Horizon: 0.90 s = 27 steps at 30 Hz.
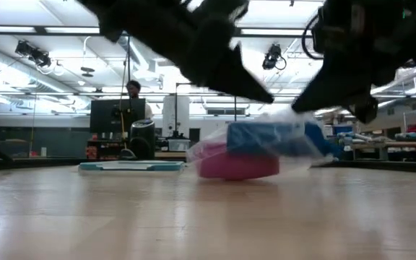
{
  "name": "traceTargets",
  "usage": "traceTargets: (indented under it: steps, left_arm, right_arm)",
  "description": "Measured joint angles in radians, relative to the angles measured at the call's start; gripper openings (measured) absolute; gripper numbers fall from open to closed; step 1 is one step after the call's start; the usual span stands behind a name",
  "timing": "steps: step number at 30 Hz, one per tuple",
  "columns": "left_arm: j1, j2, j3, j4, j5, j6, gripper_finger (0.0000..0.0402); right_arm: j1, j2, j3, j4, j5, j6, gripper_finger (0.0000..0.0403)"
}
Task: Roll bandage
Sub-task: Put the blue bandage into the transparent zip bag
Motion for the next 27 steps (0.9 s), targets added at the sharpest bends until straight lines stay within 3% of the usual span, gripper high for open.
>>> traceTargets:
  steps: [4, 12, 22, 27]
  left_arm:
    - [-0.02, -0.022, 0.061, -0.112, 0.002, -0.004, 0.0072]
    - [-0.067, -0.024, 0.161, -0.207, -0.011, -0.011, 0.0072]
    - [-0.064, -0.023, 0.185, -0.205, -0.093, -0.191, 0.0072]
    - [-0.063, -0.023, 0.185, -0.202, -0.096, -0.241, 0.0077]
  right_arm:
    - [-0.017, -0.105, 0.014, -0.128, -0.073, -0.015, 0.0001]
    - [-0.045, -0.255, 0.142, -0.459, -0.093, -0.078, 0.0]
    - [-0.065, -0.236, 0.32, -0.701, -0.184, -0.177, 0.0]
    - [-0.067, -0.225, 0.36, -0.725, -0.192, -0.2, 0.0]
